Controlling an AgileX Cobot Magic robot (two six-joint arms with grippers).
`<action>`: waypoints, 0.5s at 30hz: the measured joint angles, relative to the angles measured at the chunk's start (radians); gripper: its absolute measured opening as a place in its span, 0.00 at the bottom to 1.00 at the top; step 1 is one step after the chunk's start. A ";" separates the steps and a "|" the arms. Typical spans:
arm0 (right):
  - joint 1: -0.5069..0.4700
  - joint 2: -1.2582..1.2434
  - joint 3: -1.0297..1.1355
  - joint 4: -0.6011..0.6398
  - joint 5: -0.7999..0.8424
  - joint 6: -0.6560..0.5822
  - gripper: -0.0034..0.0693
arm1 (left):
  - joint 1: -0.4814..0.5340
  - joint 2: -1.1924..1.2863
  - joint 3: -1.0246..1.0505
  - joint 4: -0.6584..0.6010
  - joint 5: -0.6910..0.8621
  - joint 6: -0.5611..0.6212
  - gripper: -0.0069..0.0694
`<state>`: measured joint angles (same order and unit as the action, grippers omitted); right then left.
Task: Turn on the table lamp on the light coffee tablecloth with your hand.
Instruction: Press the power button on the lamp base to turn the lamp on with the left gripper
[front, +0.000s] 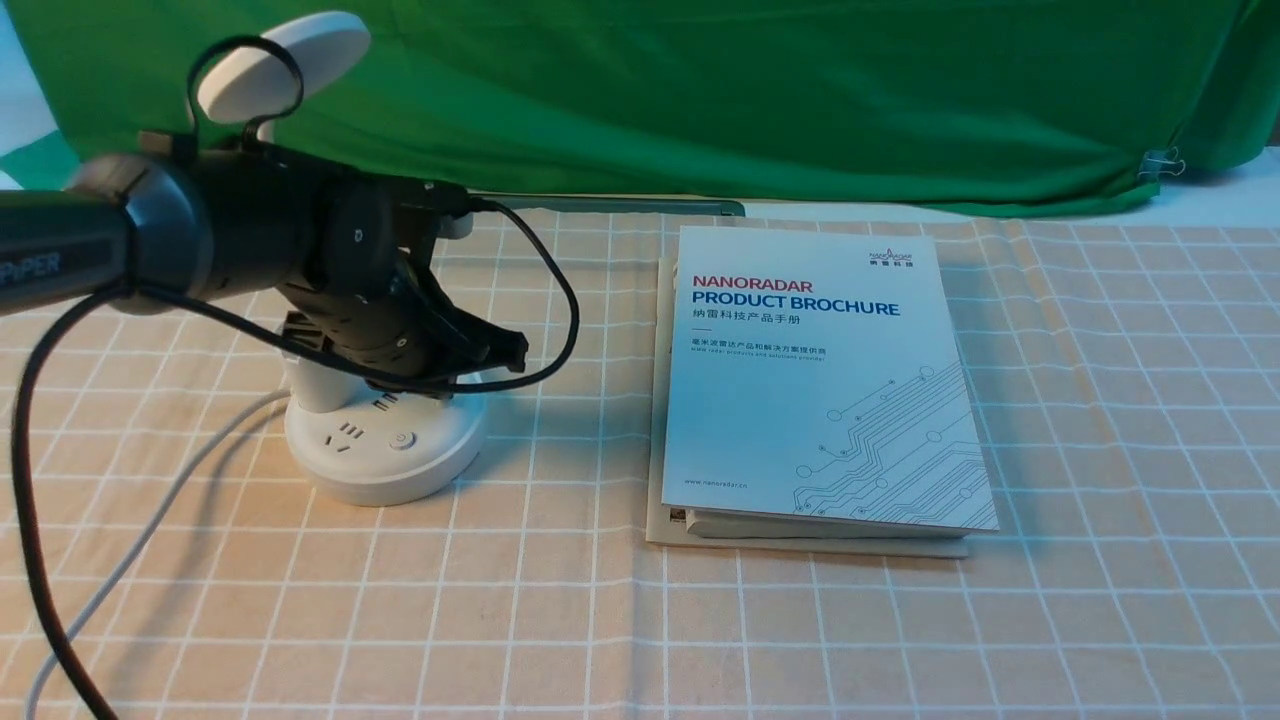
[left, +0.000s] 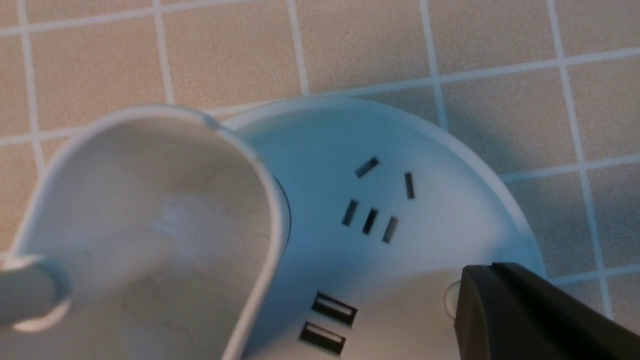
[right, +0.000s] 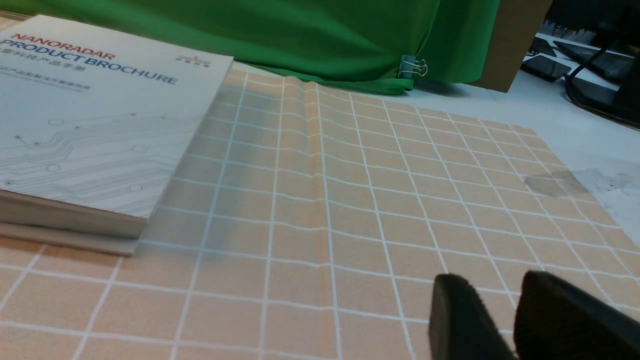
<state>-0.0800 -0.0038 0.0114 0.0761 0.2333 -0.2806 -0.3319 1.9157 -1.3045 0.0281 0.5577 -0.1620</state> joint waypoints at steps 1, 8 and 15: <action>0.000 0.000 0.000 0.000 0.000 0.000 0.38 | -0.001 0.001 0.000 0.001 0.001 -0.001 0.09; 0.000 0.000 0.000 0.000 0.000 0.000 0.38 | -0.001 0.011 -0.001 0.003 -0.006 -0.004 0.09; 0.000 0.000 0.000 0.000 0.000 0.000 0.38 | -0.001 0.030 -0.012 0.006 -0.025 -0.005 0.09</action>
<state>-0.0800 -0.0038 0.0114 0.0761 0.2333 -0.2806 -0.3326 1.9461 -1.3168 0.0344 0.5332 -0.1670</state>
